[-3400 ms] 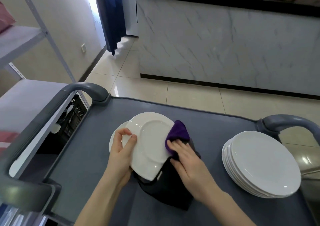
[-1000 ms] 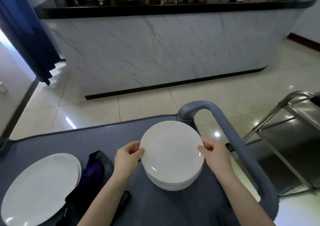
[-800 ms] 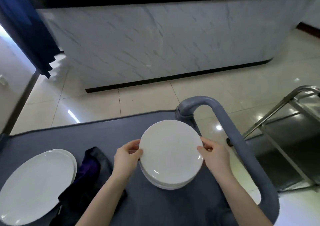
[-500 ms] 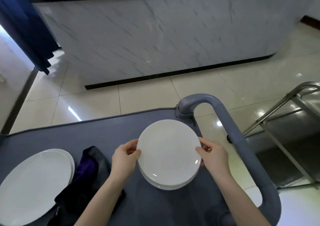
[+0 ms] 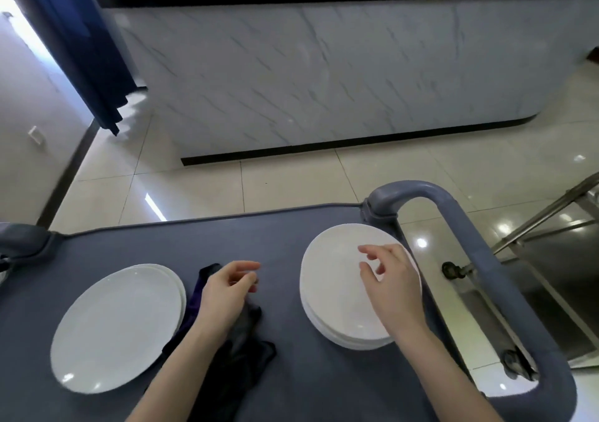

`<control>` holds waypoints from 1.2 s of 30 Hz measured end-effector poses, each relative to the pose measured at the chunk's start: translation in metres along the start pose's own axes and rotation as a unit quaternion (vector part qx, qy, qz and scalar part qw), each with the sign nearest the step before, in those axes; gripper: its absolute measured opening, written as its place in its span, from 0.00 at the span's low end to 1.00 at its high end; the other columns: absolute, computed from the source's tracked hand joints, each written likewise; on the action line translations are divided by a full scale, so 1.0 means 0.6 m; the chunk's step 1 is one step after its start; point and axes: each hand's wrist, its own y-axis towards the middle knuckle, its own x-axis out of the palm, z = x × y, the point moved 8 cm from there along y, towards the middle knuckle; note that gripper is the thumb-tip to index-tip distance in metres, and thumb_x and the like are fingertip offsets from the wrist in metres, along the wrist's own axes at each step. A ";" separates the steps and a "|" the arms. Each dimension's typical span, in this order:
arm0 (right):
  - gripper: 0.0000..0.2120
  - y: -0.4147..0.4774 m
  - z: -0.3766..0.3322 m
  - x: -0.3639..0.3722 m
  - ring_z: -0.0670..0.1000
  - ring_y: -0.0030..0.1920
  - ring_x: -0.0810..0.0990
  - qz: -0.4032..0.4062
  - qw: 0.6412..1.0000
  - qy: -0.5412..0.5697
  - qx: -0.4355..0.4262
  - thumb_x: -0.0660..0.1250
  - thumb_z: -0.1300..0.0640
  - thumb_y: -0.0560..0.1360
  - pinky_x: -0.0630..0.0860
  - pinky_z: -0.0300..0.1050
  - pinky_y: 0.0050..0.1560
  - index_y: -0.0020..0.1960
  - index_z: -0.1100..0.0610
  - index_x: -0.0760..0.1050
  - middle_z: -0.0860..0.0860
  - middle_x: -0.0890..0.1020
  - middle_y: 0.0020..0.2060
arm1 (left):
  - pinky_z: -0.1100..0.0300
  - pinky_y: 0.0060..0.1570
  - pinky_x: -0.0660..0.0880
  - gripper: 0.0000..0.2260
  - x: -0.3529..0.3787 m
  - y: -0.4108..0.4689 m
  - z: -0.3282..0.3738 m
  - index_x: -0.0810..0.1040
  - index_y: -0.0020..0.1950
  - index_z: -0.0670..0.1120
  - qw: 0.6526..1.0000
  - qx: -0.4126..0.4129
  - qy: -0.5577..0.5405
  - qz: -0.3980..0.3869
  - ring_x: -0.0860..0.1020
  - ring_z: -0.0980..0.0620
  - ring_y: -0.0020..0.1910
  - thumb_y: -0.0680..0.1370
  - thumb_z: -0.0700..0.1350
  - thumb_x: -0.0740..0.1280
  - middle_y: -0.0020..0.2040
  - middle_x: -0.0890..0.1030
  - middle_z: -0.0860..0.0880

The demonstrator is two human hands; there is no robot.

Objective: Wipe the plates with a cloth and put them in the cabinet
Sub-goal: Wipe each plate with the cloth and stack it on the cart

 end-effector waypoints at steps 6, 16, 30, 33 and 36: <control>0.11 -0.047 -0.161 0.157 0.41 0.40 0.76 -0.118 0.985 0.086 -0.093 0.69 0.65 0.74 0.69 0.27 0.43 0.52 0.52 0.82 0.46 0.80 0.43 | 0.62 0.39 0.77 0.11 -0.184 -0.008 -0.056 0.85 0.47 0.51 0.996 -0.015 -0.022 0.081 0.83 0.52 0.40 0.79 0.36 0.68 0.38 0.85 0.49; 0.14 -0.128 -0.290 0.428 0.43 0.43 0.79 -0.293 0.952 0.083 -0.010 0.69 0.58 0.74 0.68 0.24 0.43 0.60 0.53 0.80 0.47 0.81 0.47 | 0.59 0.45 0.72 0.12 -0.446 -0.015 -0.165 0.82 0.54 0.55 0.977 -0.051 0.067 0.194 0.79 0.51 0.51 0.76 0.39 0.70 0.51 0.81 0.51; 0.15 -0.145 -0.281 0.517 0.51 0.46 0.74 -0.272 0.957 -0.034 0.093 0.69 0.58 0.72 0.69 0.43 0.43 0.59 0.56 0.75 0.55 0.78 0.50 | 0.58 0.52 0.69 0.27 -0.479 0.015 -0.234 0.78 0.67 0.50 0.982 -0.064 0.112 0.138 0.76 0.47 0.49 0.71 0.30 0.67 0.54 0.72 0.47; 0.19 -0.144 -0.274 0.517 0.52 0.49 0.78 -0.265 0.954 0.020 0.137 0.71 0.60 0.70 0.73 0.44 0.46 0.60 0.55 0.76 0.52 0.80 0.48 | 0.58 0.52 0.70 0.26 -0.486 0.018 -0.233 0.80 0.64 0.51 0.982 -0.057 0.105 0.145 0.77 0.50 0.46 0.70 0.30 0.68 0.52 0.75 0.47; 0.19 -0.148 -0.264 0.516 0.51 0.48 0.80 -0.261 0.948 0.066 0.169 0.72 0.63 0.69 0.76 0.43 0.48 0.59 0.55 0.77 0.50 0.82 0.44 | 0.58 0.50 0.71 0.25 -0.489 0.011 -0.237 0.80 0.62 0.52 0.981 -0.057 0.088 0.163 0.77 0.50 0.46 0.70 0.30 0.69 0.51 0.76 0.48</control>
